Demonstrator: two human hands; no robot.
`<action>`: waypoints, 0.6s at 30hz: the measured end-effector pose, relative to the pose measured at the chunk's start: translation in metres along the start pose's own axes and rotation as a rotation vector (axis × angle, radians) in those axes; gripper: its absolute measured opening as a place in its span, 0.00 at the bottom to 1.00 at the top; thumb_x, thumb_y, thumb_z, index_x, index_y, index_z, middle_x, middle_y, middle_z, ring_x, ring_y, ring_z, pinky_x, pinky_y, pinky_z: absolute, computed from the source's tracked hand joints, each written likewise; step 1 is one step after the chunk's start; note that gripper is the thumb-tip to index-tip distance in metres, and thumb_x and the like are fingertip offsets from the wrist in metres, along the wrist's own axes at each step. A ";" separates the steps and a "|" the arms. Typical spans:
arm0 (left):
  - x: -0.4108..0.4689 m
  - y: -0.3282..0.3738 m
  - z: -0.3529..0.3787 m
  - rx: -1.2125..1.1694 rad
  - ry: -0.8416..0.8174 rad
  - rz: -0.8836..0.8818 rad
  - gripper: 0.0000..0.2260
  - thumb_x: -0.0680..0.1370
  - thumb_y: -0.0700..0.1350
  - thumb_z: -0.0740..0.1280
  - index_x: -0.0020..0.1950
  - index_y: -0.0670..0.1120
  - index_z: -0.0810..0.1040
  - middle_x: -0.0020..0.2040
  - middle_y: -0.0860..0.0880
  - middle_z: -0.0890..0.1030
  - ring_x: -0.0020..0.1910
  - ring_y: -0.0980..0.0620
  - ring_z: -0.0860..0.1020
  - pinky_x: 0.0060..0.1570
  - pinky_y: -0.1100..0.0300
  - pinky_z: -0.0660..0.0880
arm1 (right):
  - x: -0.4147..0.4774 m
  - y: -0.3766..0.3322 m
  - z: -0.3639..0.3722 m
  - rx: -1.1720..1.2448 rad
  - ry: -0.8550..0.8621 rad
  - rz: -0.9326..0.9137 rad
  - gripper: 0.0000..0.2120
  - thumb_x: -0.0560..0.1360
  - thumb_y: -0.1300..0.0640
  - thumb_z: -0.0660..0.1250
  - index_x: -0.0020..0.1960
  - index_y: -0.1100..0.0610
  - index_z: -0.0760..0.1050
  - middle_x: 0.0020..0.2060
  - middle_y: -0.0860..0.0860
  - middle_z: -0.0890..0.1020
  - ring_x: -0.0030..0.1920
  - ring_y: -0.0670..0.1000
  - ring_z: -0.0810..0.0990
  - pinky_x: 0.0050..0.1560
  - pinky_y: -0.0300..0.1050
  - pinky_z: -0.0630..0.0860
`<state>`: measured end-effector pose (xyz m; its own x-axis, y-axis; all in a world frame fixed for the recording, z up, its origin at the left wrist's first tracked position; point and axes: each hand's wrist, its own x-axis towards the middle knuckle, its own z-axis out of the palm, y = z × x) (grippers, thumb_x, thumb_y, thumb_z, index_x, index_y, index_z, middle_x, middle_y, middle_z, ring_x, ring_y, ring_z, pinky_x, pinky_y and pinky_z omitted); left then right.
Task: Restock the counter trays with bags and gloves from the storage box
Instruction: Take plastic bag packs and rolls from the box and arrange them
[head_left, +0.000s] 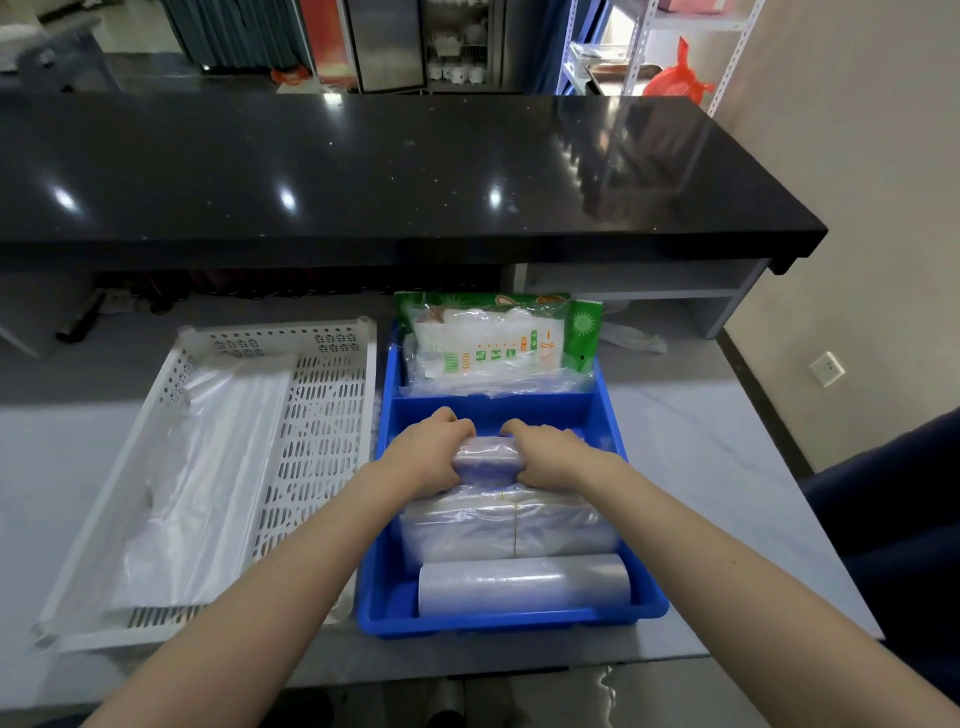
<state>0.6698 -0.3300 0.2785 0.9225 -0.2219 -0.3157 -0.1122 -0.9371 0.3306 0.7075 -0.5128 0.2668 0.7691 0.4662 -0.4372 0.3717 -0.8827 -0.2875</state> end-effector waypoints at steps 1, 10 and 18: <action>0.002 -0.001 0.002 -0.005 -0.002 -0.005 0.22 0.70 0.44 0.71 0.62 0.53 0.71 0.58 0.51 0.71 0.50 0.48 0.76 0.51 0.51 0.77 | 0.002 -0.001 0.001 -0.019 -0.004 0.002 0.24 0.73 0.55 0.65 0.67 0.52 0.64 0.58 0.53 0.77 0.57 0.57 0.75 0.51 0.52 0.67; 0.009 -0.003 0.006 0.240 0.044 -0.003 0.12 0.70 0.49 0.70 0.52 0.50 0.77 0.47 0.51 0.74 0.53 0.46 0.69 0.48 0.56 0.64 | 0.001 -0.001 -0.005 -0.055 0.059 -0.033 0.13 0.69 0.54 0.70 0.51 0.51 0.71 0.52 0.51 0.74 0.52 0.55 0.73 0.44 0.47 0.66; -0.005 0.002 -0.014 -0.014 0.054 0.017 0.14 0.68 0.43 0.71 0.45 0.53 0.67 0.41 0.53 0.78 0.40 0.50 0.76 0.36 0.54 0.74 | -0.006 -0.003 -0.033 -0.012 -0.032 -0.102 0.08 0.70 0.55 0.69 0.36 0.50 0.70 0.36 0.46 0.77 0.40 0.53 0.77 0.33 0.45 0.70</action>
<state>0.6703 -0.3267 0.2932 0.9394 -0.2219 -0.2614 -0.1229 -0.9296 0.3475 0.7188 -0.5149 0.2979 0.7097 0.5555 -0.4332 0.4536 -0.8309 -0.3223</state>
